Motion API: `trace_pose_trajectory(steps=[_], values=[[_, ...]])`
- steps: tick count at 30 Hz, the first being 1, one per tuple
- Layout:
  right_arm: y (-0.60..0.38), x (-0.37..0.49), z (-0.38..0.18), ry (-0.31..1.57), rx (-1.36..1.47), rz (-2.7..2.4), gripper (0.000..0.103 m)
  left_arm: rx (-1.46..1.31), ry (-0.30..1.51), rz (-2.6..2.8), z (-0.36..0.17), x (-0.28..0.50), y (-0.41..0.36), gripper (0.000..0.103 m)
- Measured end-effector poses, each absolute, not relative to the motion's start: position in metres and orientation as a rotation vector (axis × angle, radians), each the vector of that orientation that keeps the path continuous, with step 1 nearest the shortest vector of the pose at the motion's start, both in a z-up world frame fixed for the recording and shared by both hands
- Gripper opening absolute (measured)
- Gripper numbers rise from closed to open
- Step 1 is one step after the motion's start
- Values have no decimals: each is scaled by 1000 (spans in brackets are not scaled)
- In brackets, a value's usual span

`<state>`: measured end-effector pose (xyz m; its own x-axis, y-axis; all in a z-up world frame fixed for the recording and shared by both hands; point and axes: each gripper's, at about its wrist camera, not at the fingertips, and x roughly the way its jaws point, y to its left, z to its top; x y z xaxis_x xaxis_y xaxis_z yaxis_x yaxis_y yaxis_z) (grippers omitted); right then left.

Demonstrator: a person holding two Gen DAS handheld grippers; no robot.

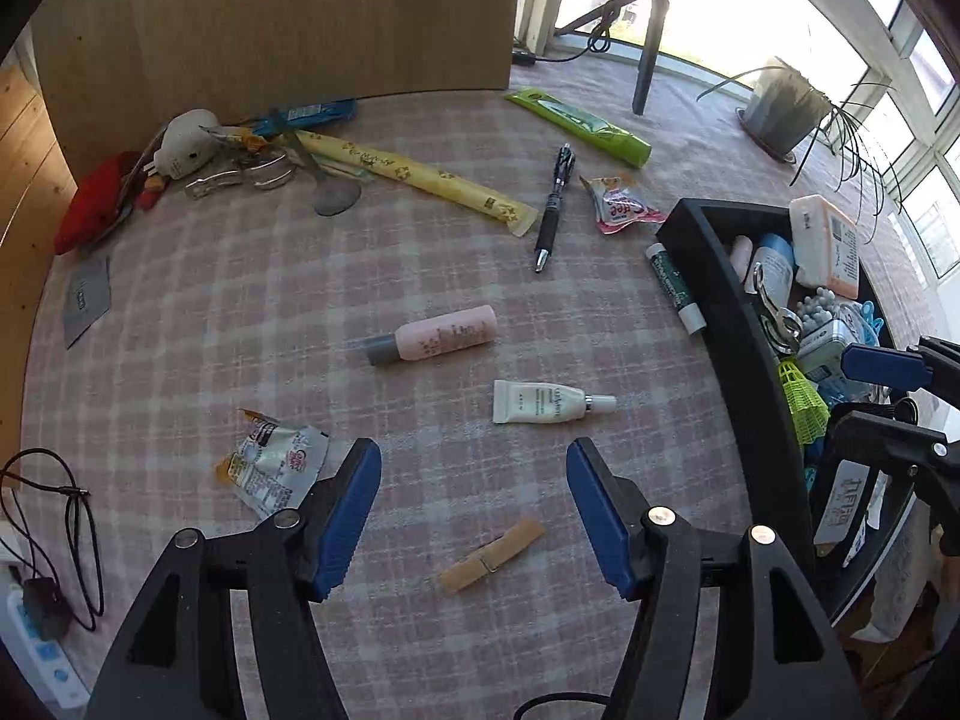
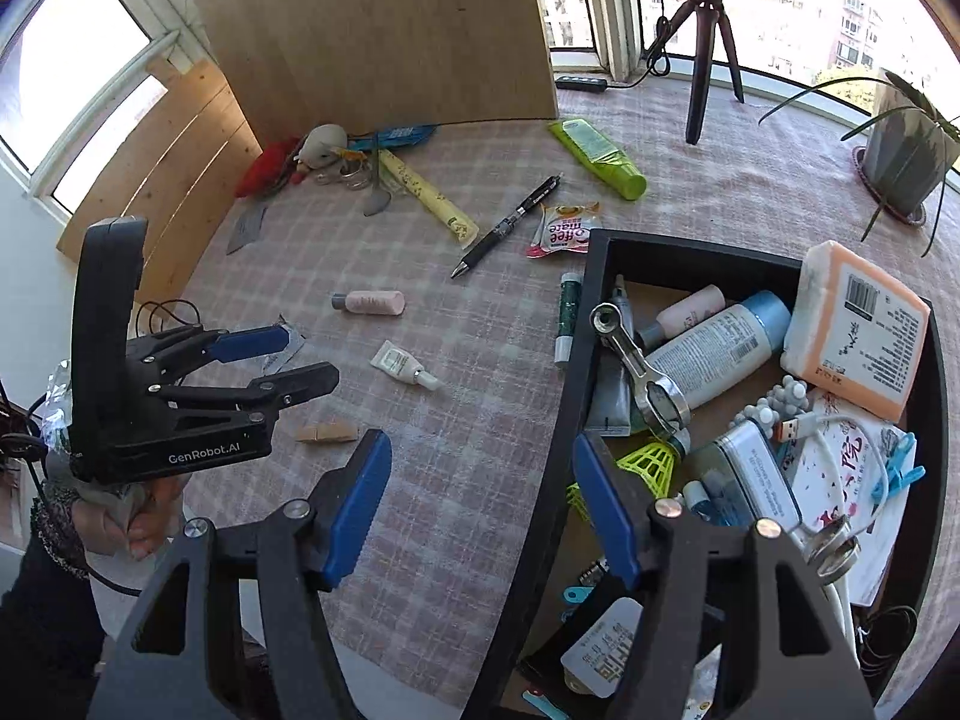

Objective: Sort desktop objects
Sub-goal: 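Grasp the white tube with the right tool while the left tool grasps the snack wrapper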

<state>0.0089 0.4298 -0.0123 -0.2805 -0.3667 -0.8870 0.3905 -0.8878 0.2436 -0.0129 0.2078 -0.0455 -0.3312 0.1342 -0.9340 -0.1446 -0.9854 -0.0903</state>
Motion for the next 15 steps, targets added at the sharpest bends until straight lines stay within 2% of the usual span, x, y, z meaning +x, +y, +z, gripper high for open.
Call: trace_pose_trajectory(steps=[9, 12, 15], values=[[352, -14, -56, 317, 1556, -2059, 62, -1834, 41, 2409, -79, -17, 144, 68], [335, -21, -72, 400, 1580, -2010, 62, -1849, 49, 2365, -88, -21, 135, 76], [322, -28, -88, 450, 1621, -1964, 62, -1867, 73, 2345, -96, -25, 130, 76]])
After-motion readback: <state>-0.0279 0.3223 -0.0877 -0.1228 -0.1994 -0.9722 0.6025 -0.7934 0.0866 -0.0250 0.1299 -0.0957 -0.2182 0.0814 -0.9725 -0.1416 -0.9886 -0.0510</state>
